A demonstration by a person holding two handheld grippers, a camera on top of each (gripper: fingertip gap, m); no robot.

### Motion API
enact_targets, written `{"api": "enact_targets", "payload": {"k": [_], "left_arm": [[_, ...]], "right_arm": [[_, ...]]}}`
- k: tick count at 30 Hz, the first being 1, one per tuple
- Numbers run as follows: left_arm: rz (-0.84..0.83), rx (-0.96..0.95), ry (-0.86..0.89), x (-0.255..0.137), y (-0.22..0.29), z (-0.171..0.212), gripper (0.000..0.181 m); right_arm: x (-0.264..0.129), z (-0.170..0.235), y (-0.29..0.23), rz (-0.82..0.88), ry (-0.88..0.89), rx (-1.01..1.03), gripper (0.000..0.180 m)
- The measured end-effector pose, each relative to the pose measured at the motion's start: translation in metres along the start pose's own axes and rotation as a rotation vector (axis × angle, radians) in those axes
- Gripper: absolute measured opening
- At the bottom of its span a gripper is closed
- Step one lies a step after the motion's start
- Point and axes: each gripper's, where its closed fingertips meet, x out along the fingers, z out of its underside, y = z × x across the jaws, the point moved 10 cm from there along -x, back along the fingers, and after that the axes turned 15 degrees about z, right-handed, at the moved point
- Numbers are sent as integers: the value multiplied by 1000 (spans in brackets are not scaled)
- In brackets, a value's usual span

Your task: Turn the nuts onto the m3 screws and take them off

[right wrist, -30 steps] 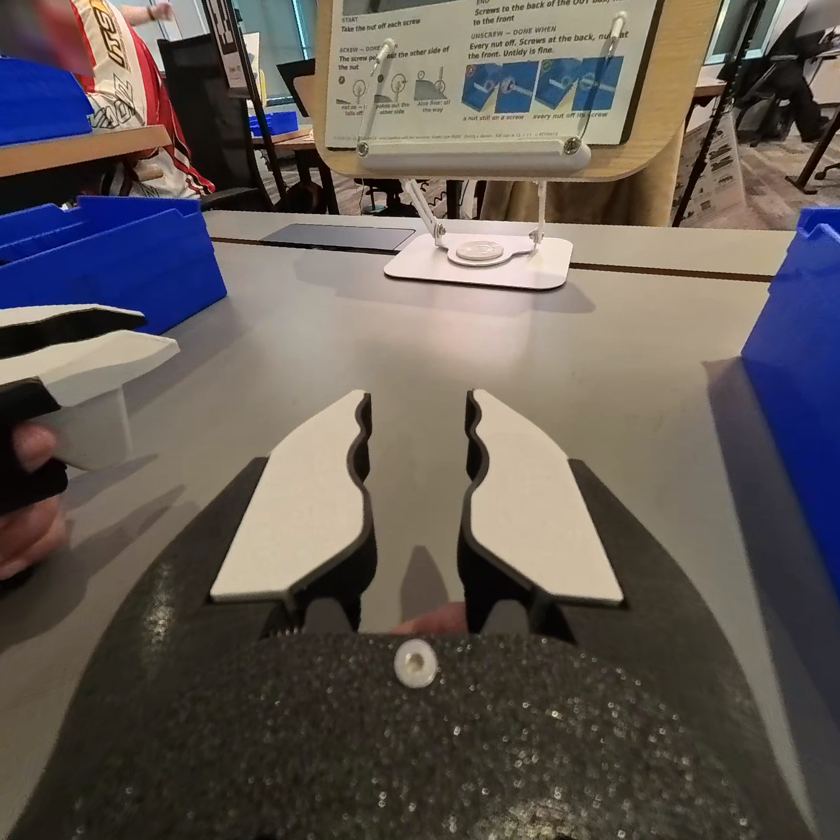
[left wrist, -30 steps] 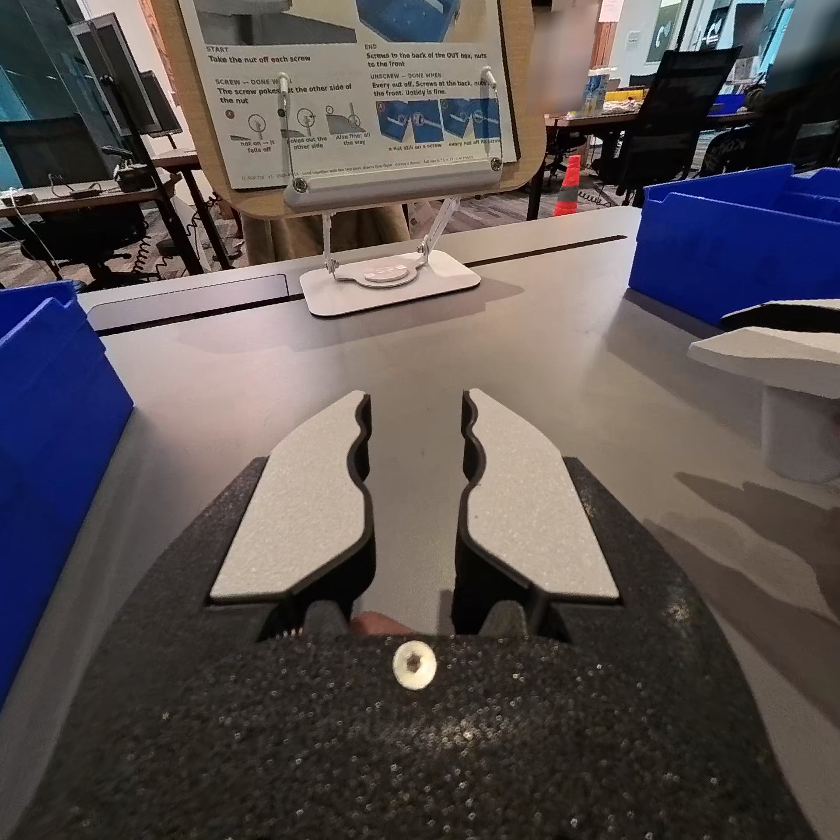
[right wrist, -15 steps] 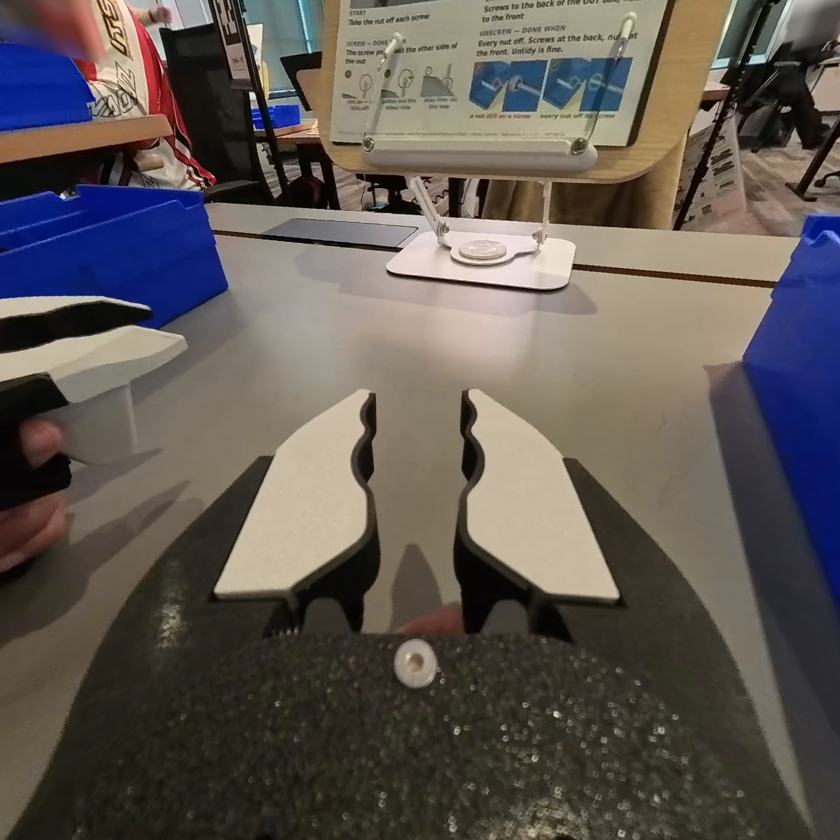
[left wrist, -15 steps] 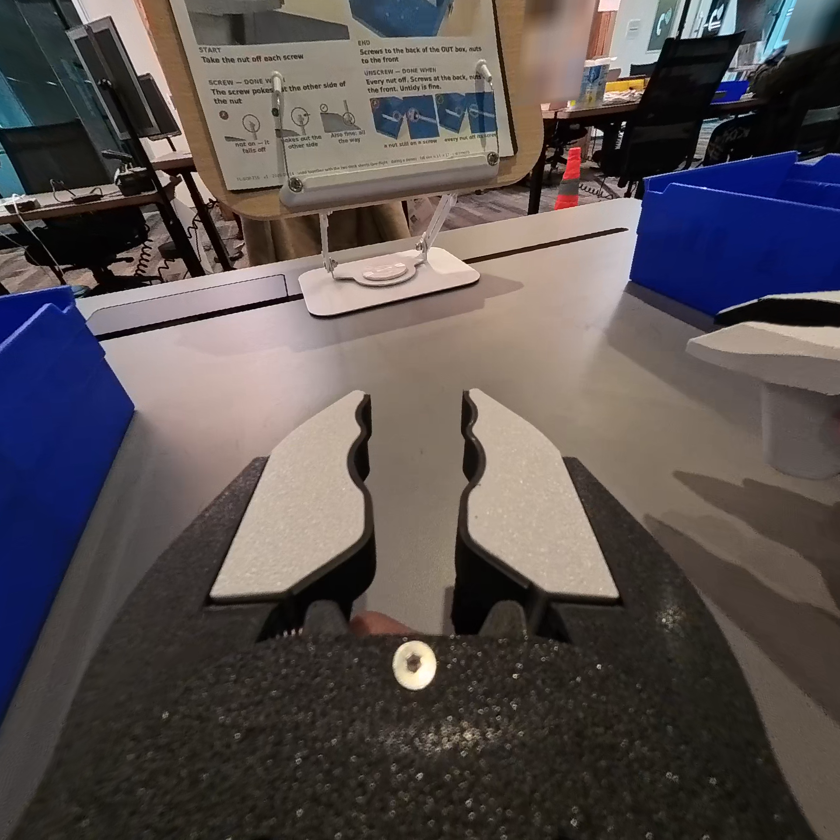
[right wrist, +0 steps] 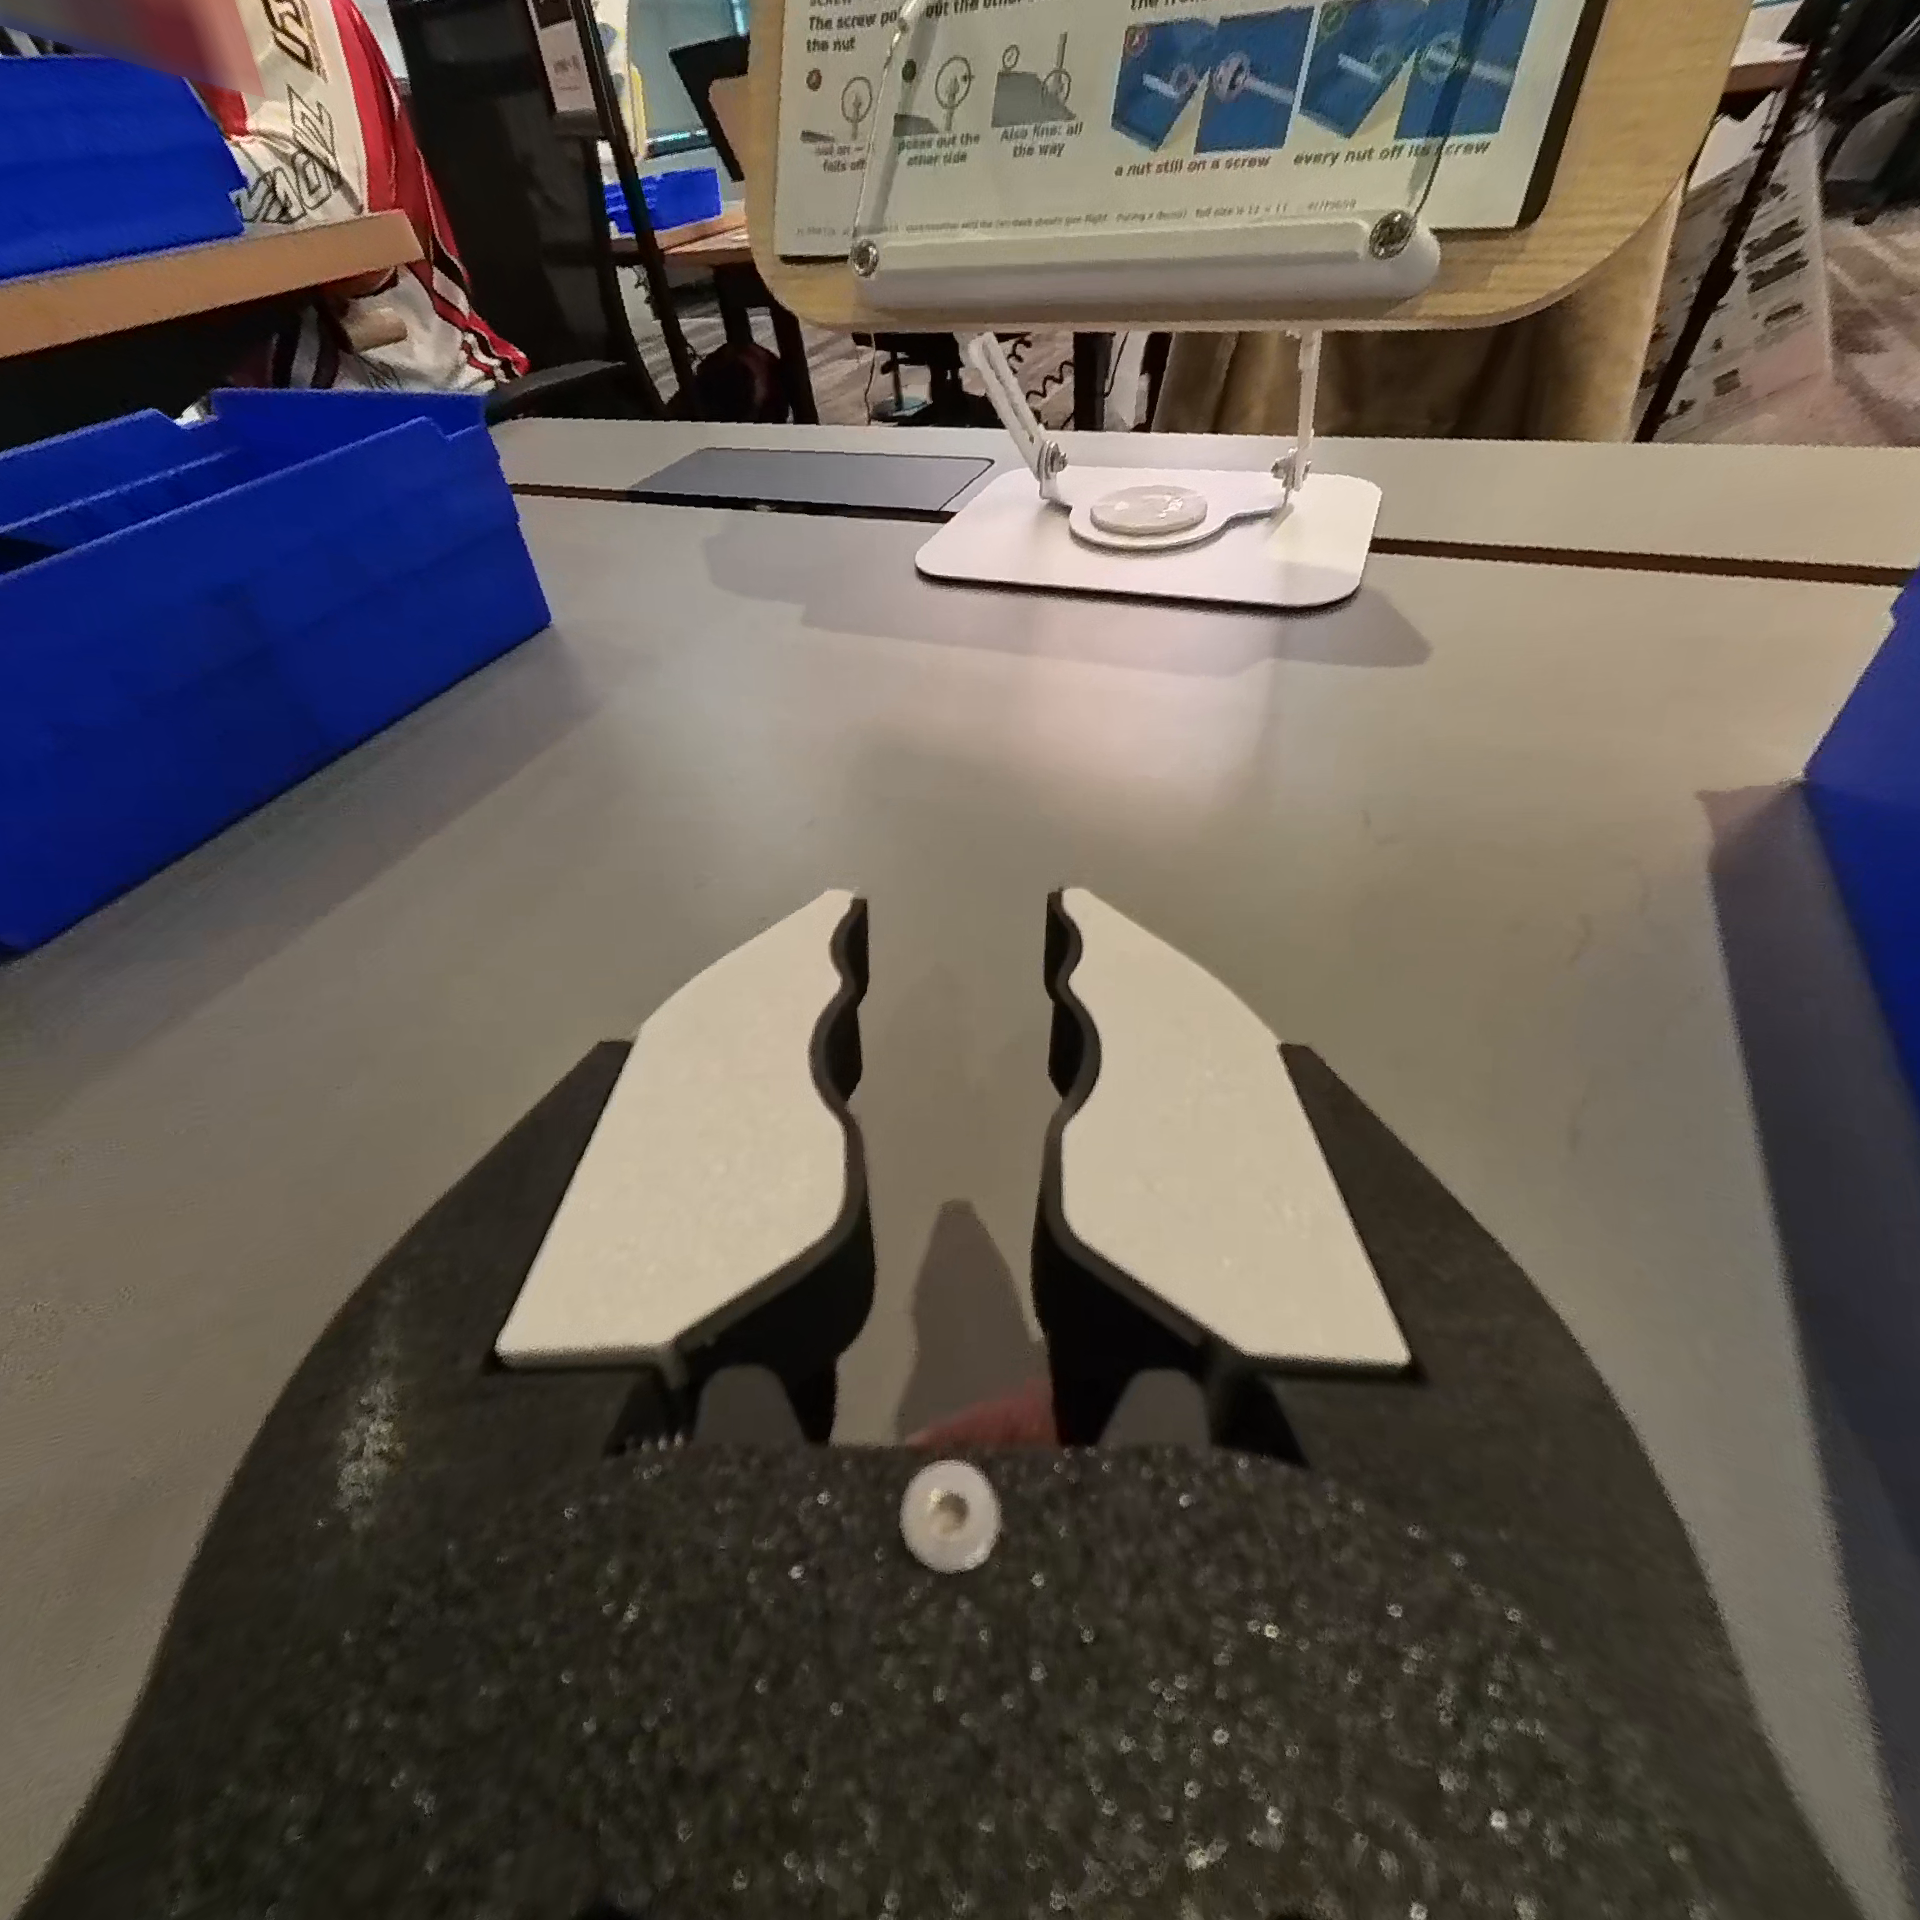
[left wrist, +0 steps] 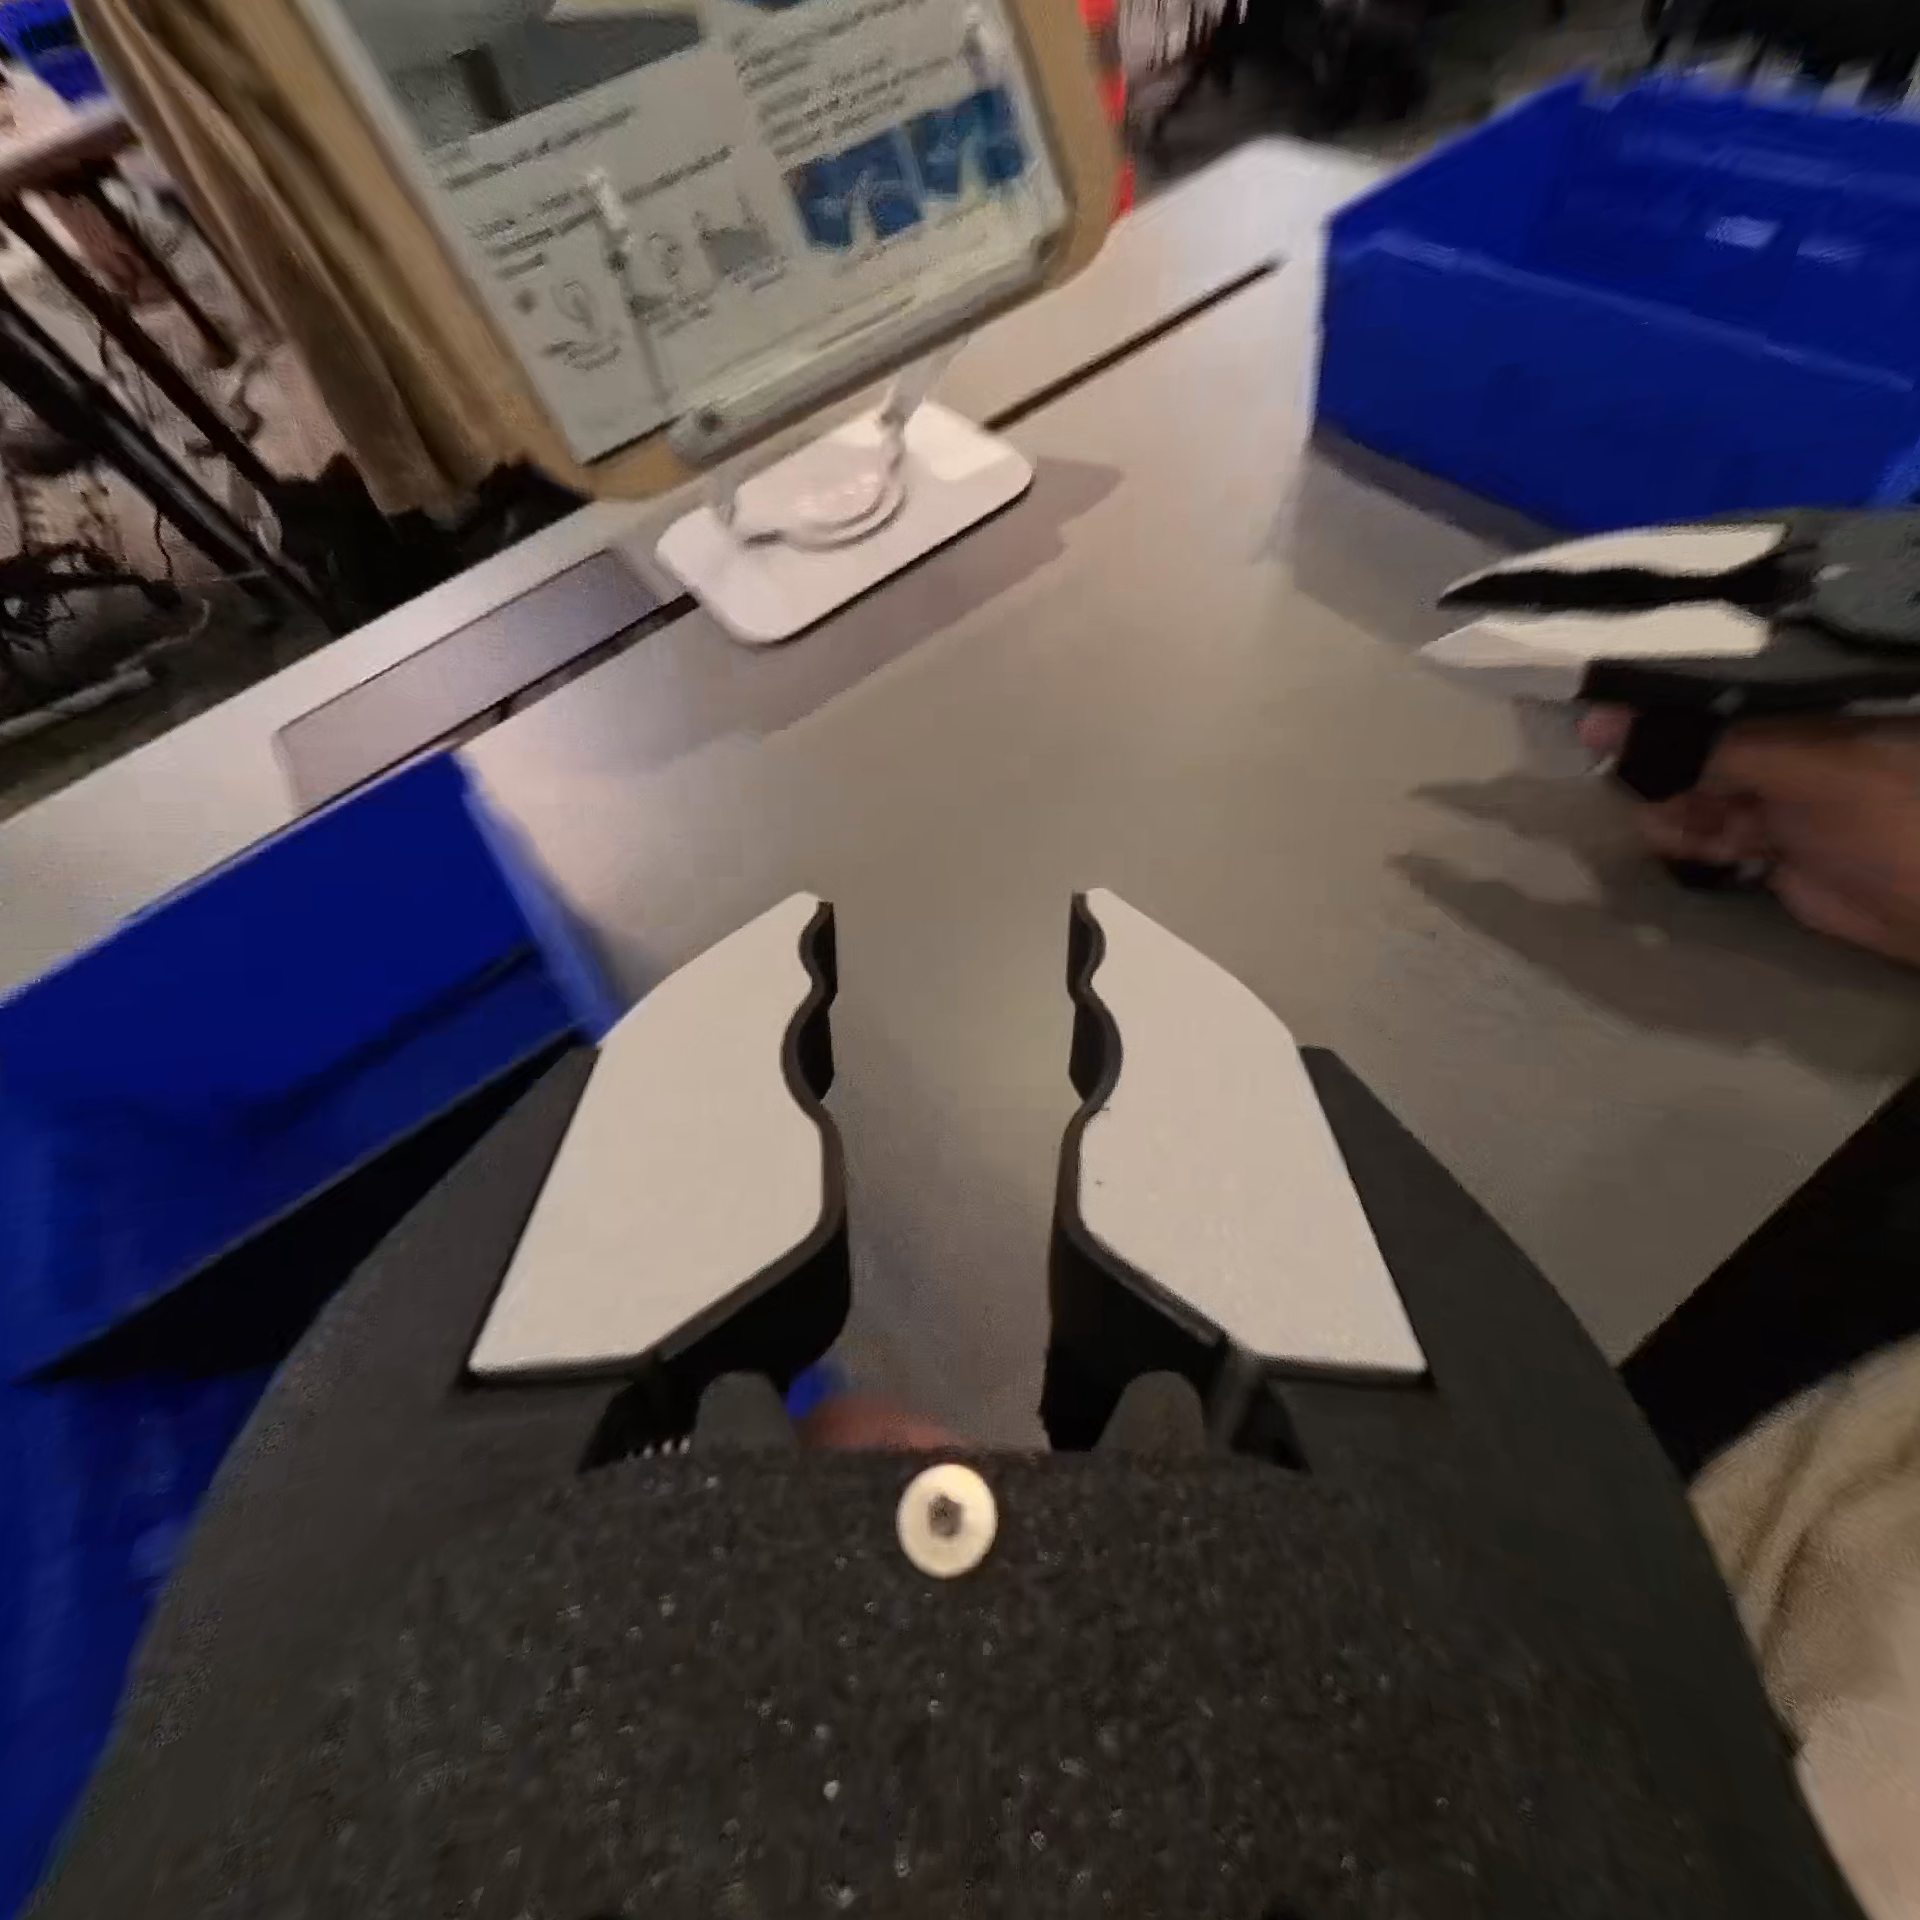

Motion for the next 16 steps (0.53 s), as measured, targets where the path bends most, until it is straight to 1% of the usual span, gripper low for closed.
{"api": "enact_targets", "payload": {"k": [1, 3, 4, 6, 8, 9, 11, 12, 16], "left_arm": [[-34, 16, -63, -15, -26, -1, 42], [-80, 38, -266, -30, -79, 11, 40], [-51, 13, -370, -30, -102, 23, 43], [47, -70, -469, -19, -138, 49, 44], [169, -94, -523, -3, -156, 77, 38], [201, -67, -579, 6, -160, 90, 39], [190, -4, -700, 21, -165, 114, 41], [174, 2, -733, 27, -168, 123, 41], [182, -65, -746, 43, -174, 137, 35]], "right_arm": [[1, 0, 0, -5, -6, 4, 32], [1, 0, 2, -9, -9, 17, 32], [1, 0, 2, -10, -11, 24, 31], [1, 0, 3, -11, -12, 33, 31], [1, 0, 3, -12, -10, 34, 31], [1, 0, 3, -13, -9, 33, 31], [1, 0, 2, -15, -7, 26, 31], [0, 0, 2, -15, -6, 22, 31], [1, 0, 1, -18, -7, 7, 30]]}}
